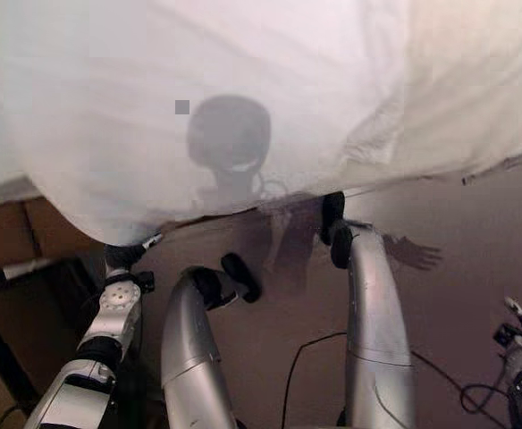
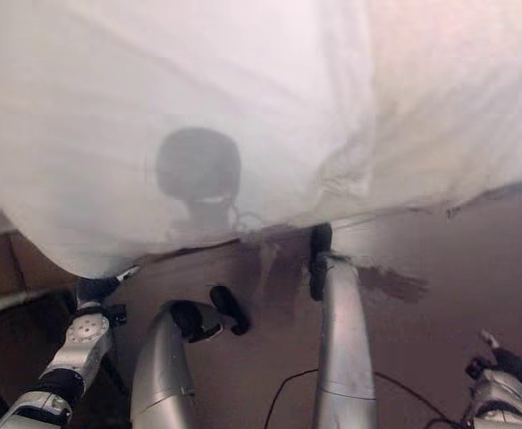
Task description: Make the bed
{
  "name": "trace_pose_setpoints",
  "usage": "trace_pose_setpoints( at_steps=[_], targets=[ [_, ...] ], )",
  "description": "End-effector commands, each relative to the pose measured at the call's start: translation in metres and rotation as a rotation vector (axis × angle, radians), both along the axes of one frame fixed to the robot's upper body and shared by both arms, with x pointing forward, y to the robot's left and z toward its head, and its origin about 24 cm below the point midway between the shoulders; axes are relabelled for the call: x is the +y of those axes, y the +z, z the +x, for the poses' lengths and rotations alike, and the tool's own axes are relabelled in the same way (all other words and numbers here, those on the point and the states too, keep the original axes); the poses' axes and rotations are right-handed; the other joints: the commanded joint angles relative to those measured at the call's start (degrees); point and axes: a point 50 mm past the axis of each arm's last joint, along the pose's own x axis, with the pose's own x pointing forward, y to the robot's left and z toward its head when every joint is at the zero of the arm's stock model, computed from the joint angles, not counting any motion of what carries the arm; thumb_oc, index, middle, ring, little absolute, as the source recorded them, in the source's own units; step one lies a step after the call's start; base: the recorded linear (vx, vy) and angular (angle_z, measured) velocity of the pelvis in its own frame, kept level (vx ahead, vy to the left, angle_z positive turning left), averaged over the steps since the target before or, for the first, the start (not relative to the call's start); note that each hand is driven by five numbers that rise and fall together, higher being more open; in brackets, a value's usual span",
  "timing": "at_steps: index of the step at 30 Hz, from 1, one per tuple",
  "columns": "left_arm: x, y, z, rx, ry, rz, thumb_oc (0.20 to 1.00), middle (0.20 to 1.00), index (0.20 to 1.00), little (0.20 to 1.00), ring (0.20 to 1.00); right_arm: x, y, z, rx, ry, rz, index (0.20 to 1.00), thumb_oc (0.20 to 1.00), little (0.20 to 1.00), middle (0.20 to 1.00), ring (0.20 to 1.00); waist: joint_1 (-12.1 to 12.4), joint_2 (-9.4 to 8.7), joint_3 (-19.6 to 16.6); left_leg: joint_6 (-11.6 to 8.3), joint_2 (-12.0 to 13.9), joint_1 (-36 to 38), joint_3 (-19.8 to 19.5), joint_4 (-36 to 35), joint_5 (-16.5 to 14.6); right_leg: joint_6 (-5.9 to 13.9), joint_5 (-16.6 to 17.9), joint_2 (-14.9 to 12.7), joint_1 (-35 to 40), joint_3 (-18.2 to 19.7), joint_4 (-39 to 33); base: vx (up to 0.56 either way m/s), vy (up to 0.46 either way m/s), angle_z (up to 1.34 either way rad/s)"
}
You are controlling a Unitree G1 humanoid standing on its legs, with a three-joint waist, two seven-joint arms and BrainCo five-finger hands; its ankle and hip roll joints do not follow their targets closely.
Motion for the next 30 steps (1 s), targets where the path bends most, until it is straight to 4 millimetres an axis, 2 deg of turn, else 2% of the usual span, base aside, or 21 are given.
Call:
trace_pose_setpoints(
  at_steps=[1, 4, 5, 6, 7, 9, 11, 12, 13, 14, 15, 18, 19, 20, 22, 23, 25, 26, 30],
  targets=[
    [-0.01, -0.01, -0.005, -0.002, -0.045, -0.027, 1.0, 1.0, 1.0, 1.0, 1.0, -0.02, 0.007, -0.022, 0.061, -0.018, -0.01, 1.0, 1.0, 1.0, 1.0, 1.0, -0.77, 1.88, -0.32, 0.32, -0.61, 1.05, 1.61, -11.36, 14.03, 3.76, -2.29, -0.3, 4.41, -3.48, -2.67, -0.08, -0.063, -0.11],
    [-0.011, -0.016, -0.007, 0.032, -0.064, -0.034, 1.0, 1.0, 1.0, 1.0, 1.0, -0.013, -0.002, -0.025, 0.095, 0.01, 0.041, 1.0, 1.0, 1.0, 1.0, 1.0, -0.46, 1.51, -0.32, -0.39, -1.11, 5.42, 2.25, -16.35, 15.35, 3.88, -2.92, -1.24, 10.5, -6.15, -6.97, -0.09, -0.077, 0.13],
    [-0.011, -0.021, -0.008, 0.068, -0.074, -0.035, 1.0, 1.0, 1.0, 1.0, 1.0, -0.006, -0.008, -0.022, 0.098, 0.031, 0.066, 1.0, 1.0, 1.0, 1.0, 1.0, -0.56, 1.2, -0.32, -0.84, -1.93, 9.27, 2.84, -20.16, 16.32, 4.27, -2.98, -1.26, 15.4, -7.75, -10.13, -0.09, -0.08, 0.43],
    [-0.011, -0.022, -0.008, 0.069, -0.074, -0.035, 1.0, 1.0, 1.0, 1.0, 1.0, -0.006, -0.008, -0.022, 0.099, 0.031, 0.066, 1.0, 1.0, 1.0, 1.0, 1.0, -0.6, 1.19, -0.32, -0.85, -2.01, 9.48, 2.85, -20.41, 16.45, 4.27, -2.9, -1.28, 15.63, -7.81, -10.34, -0.07, -0.133, 0.61],
    [-0.013, -0.033, -0.011, 0.137, -0.105, -0.027, 1.0, 1.0, 1.0, 1.0, 1.0, 0.011, -0.02, -0.014, 0.1, 0.085, 0.109, 1.0, 1.0, 1.0, 1.0, 1.0, -0.98, 0.51, -0.32, -1.62, -2.75, 15.03, 3.5, -24.85, 17.95, 5.0, -2.33, -1.05, 22.16, -9.49, -14.23, -0.02, -0.085, 0.67],
    [-0.013, -0.037, -0.013, 0.165, -0.117, -0.018, 1.0, 1.0, 1.0, 1.0, 1.0, 0.016, -0.025, -0.015, 0.111, 0.098, 0.119, 1.0, 1.0, 1.0, 1.0, 1.0, -1.05, 0.12, -0.32, -1.79, -3.36, 17.85, 3.42, -27.01, 18.86, 5.21, -1.91, -0.68, 25.6, -10.54, -16.22, 0.02, -0.08, 0.7],
    [-0.021, -0.052, -0.022, 0.222, -0.164, -0.029, 1.0, 1.0, 1.0, 1.0, 1.0, 0.035, -0.037, -0.008, 0.11, 0.168, 0.15, 1.0, 1.0, 1.0, 1.0, 1.0, -1.27, -0.82, -0.39, -2.54, -3.88, 25.99, 3.21, -33.25, 20.9, 6.02, 0.04, 0.19, 35.03, -12.2, -22.8, 0.14, -0.086, 0.63],
    [-0.02, -0.071, -0.04, 0.303, -0.161, -0.031, 1.0, 1.0, 1.0, 1.0, 1.0, 0.046, -0.048, -0.014, 0.147, 0.22, 0.16, 1.0, 1.0, 1.0, 1.0, 1.0, -0.61, -1.56, -2.73, -3.14, -4.57, 33.81, 2.81, -40.25, 22.84, 6.7, 1.72, 0.86, 43.68, -13.94, -29.48, 0.26, -0.058, 0.54],
    [-0.023, -0.081, -0.049, 0.344, -0.172, -0.035, 1.0, 1.0, 1.0, 1.0, 1.0, 0.054, -0.052, -0.011, 0.176, 0.282, 0.144, 1.0, 1.0, 1.0, 1.0, 1.0, -0.27, -2.01, -4.43, -3.62, -5.32, 38.23, 2.95, -44.64, 24.07, 7.21, 3.29, 1.09, 48.36, -14.8, -33.66, 0.22, -0.032, 0.4],
    [-0.022, -0.082, -0.05, 0.347, -0.172, -0.034, 1.0, 1.0, 1.0, 1.0, 1.0, 0.055, -0.053, -0.012, 0.18, 0.282, 0.144, 1.0, 1.0, 1.0, 1.0, 1.0, -0.36, -2.08, -4.25, -3.65, -5.48, 39.07, 3.02, -45.48, 24.48, 7.27, 3.63, 1.19, 49.21, -14.96, -34.39, 0.2, -0.014, 0.15],
    [-0.023, -0.094, -0.062, 0.403, -0.17, -0.034, 1.0, 1.0, 1.0, 1.0, 1.0, 0.064, -0.056, -0.009, 0.186, 0.345, 0.129, 1.0, 1.0, 1.0, 1.0, 1.0, 0.1, -2.62, -6.41, -4.18, -6.45, 43.17, 3.09, -49.56, 25.71, 7.92, 5.26, 1.42, 54.01, -15.66, -38.7, 0.23, -0.001, 0.03],
    [-0.026, -0.118, -0.094, 0.532, -0.193, -0.008, 1.0, 1.0, 1.0, 1.0, 1.0, 0.092, -0.075, -0.019, 0.269, 0.491, 0.147, 1.0, 1.0, 1.0, 1.0, 1.0, 1.84, -3.68, -11.93, -5.69, -8.28, 52.72, 2.51, -59.61, 28.9, 9.58, 8.82, 2.56, 65.25, -18.27, -48.89, 0.26, 0.004, 0.01],
    [-0.026, -0.119, -0.096, 0.535, -0.193, -0.007, 1.0, 1.0, 1.0, 1.0, 1.0, 0.093, -0.076, -0.02, 0.272, 0.492, 0.148, 1.0, 1.0, 1.0, 1.0, 1.0, 1.74, -3.7, -11.81, -5.73, -8.35, 53.26, 2.49, -60.13, 29.18, 9.61, 9.07, 2.67, 65.85, -18.42, -49.42, 0.23, 0.039, 0.14],
    [-0.025, -0.132, -0.116, 0.603, -0.171, -0.039, 1.0, 1.0, 1.0, 1.0, 1.0, 0.112, -0.087, -0.025, 0.318, 0.603, 0.175, 1.0, 1.0, 1.0, 1.0, 1.0, 2.97, -4.25, -15.5, -5.85, -9.54, 57.74, 2.67, -65.54, 32.32, 9.91, 11.99, 3.51, 71.53, -20.83, -55.79, 0.19, 0.06, 0.4],
    [-0.027, -0.142, -0.132, 0.659, -0.167, -0.073, 1.0, 1.0, 1.0, 1.0, 1.0, 0.13, -0.093, -0.025, 0.338, 0.698, 0.192, 1.0, 1.0, 1.0, 1.0, 1.0, 3.6, -4.75, -18.22, -6.53, -10.16, 61.85, 2.63, -69.99, 34.04, 10.66, 13.67, 4.32, 76.21, -22.36, -60.41, 0.23, 0.112, 0.53],
    [-0.03, -0.151, -0.147, 0.74, -0.199, -0.057, 1.0, 1.0, 1.0, 1.0, 1.0, 0.134, -0.098, -0.033, 0.379, 0.727, 0.195, 1.0, 1.0, 1.0, 1.0, 1.0, 4.02, -5.08, -21.33, -6.59, -10.65, 64.46, 2.72, -72.59, 34.17, 11.03, 14.36, 4.92, 78.85, -22.57, -63.22, 0.17, 0.102, 0.41],
    [-0.033, -0.153, -0.15, 0.74, -0.202, -0.063, 1.0, 1.0, 1.0, 1.0, 1.0, 0.137, -0.097, -0.03, 0.375, 0.746, 0.166, 1.0, 1.0, 1.0, 1.0, 1.0, 4.33, -5.17, -22.43, -6.55, -10.85, 65.57, 2.7, -73.58, 34.19, 11.14, 14.57, 5.13, 80.24, -22.78, -64.32, 0.15, 0.102, 0.35],
    [-0.038, -0.159, -0.162, 0.781, -0.189, -0.073, 1.0, 1.0, 1.0, 1.0, 1.0, 0.137, -0.097, -0.031, 0.353, 0.687, 0.167, 1.0, 1.0, 1.0, 1.0, 1.0, 4.66, -5.11, -24.24, -6.4, -11.36, 67.17, 2.4, -74.86, 34.1, 11.54, 15.07, 5.07, 81.86, -22.97, -65.72, 0.14, 0.107, 0.31],
    [-0.046, -0.166, -0.171, 0.831, -0.213, -0.08, 1.0, 1.0, 1.0, 1.0, 1.0, 0.145, -0.105, -0.042, 0.374, 0.658, 0.219, 1.0, 1.0, 1.0, 1.0, 1.0, 5.06, -5.57, -25.68, -6.01, -11.93, 68.51, 1.98, -75.07, 33.73, 11.3, 14.89, 5.39, 83.4, -22.4, -65.91, 0.09, 0.068, 0.17]
  ],
)
